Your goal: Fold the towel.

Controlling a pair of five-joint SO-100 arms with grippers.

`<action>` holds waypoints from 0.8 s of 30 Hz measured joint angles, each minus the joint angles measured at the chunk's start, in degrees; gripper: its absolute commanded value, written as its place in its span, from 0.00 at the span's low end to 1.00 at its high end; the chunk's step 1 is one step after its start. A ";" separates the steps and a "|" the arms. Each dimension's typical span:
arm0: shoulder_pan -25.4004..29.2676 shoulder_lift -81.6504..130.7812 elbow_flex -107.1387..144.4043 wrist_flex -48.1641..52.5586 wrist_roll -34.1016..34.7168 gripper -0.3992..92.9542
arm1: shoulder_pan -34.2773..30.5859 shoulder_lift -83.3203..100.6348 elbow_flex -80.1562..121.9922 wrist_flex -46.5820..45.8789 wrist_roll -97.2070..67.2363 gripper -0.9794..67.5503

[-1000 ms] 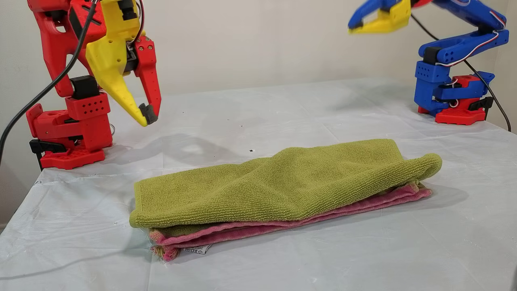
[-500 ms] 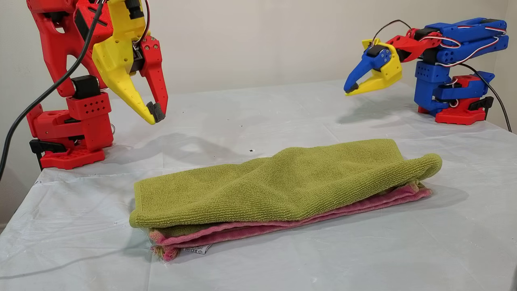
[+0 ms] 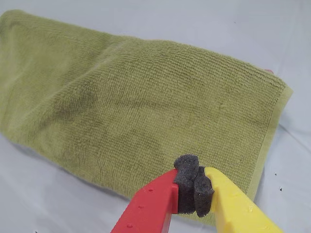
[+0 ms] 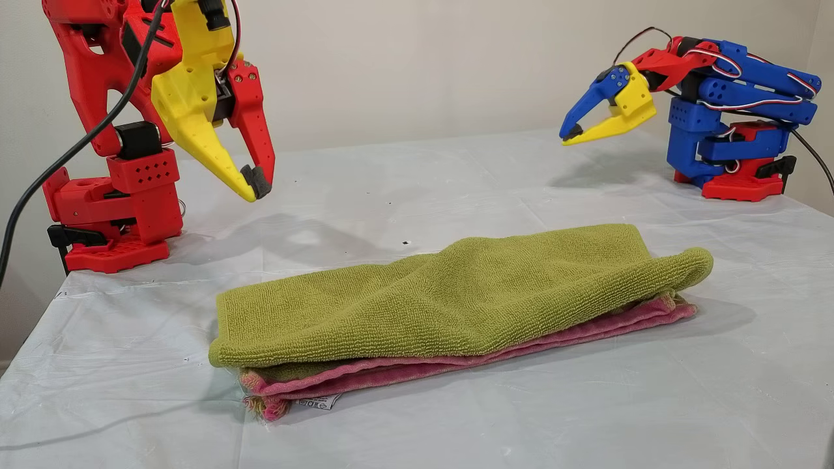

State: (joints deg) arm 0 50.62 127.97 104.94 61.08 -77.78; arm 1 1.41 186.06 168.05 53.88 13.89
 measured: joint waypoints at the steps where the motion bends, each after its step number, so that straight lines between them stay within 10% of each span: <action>1: 0.18 0.00 0.18 -0.26 0.00 0.01 | 0.44 0.00 0.00 1.41 0.35 0.02; 24: 2.37 0.00 3.96 -5.10 -1.76 0.01 | -8.96 0.00 0.00 13.01 -10.72 0.02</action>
State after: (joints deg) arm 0 53.00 127.97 108.90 55.99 -79.54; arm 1 -7.56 186.06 168.05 66.88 3.16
